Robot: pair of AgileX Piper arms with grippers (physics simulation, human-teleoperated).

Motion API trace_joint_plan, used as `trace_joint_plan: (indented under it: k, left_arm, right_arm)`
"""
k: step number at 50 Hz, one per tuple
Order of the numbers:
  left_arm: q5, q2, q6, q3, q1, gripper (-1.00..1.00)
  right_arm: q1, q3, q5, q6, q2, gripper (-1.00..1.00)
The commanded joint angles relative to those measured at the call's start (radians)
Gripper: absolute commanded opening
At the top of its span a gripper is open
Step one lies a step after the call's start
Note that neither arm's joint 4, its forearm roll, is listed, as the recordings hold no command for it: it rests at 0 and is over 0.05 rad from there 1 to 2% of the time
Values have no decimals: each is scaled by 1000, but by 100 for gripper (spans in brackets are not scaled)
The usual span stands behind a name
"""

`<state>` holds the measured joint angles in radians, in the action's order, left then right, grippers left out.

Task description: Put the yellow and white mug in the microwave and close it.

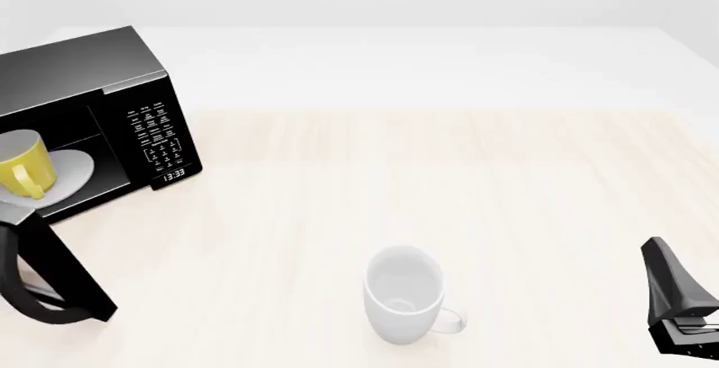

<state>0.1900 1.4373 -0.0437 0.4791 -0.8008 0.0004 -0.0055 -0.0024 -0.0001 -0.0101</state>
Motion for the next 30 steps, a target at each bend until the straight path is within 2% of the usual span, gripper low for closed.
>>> trace_joint_plan:
  k: [1, 30]
  left_arm:
    - [8, 7, 26, -14, 37, 100]
    - [-9, -21, 70, -13, 122, 100]
  right_arm:
    - [0, 1, 1, 0, 2, 100]
    - [0, 1, 1, 0, 2, 100]
